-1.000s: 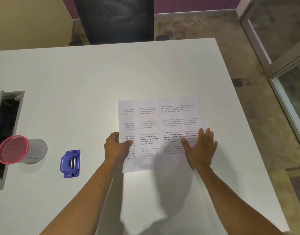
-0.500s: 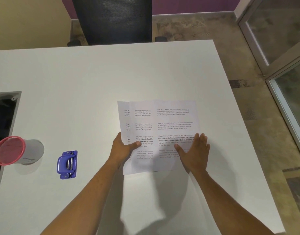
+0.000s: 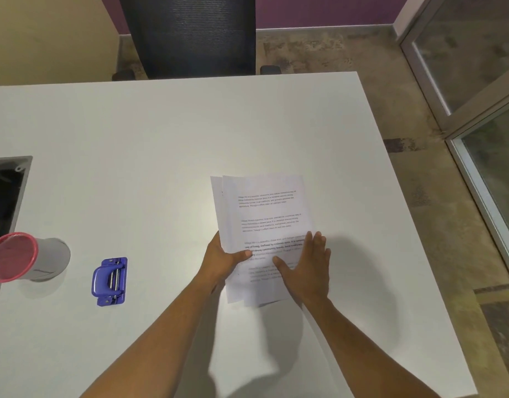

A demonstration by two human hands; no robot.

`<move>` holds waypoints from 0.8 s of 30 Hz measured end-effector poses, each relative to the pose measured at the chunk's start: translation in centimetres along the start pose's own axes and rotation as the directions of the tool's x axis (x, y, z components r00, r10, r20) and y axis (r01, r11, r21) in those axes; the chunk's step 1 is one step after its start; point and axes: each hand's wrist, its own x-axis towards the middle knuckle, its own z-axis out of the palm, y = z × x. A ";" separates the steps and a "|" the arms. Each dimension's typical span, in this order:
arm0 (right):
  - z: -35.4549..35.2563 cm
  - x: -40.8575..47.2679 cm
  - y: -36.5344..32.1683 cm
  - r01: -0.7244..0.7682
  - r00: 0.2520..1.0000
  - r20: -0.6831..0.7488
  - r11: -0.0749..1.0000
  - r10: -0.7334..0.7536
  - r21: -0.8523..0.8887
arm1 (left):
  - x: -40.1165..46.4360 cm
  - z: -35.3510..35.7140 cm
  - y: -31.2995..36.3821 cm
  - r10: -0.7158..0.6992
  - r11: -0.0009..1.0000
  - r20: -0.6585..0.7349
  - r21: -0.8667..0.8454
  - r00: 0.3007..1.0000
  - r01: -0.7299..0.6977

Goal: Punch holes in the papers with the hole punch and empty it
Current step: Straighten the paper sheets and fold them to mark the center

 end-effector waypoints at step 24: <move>-9.8 3.0 -3.7 -0.112 0.978 0.165 0.345 -0.128 0.932 | -2.9 -4.8 6.0 0.179 0.962 -0.080 0.223 0.981 -0.158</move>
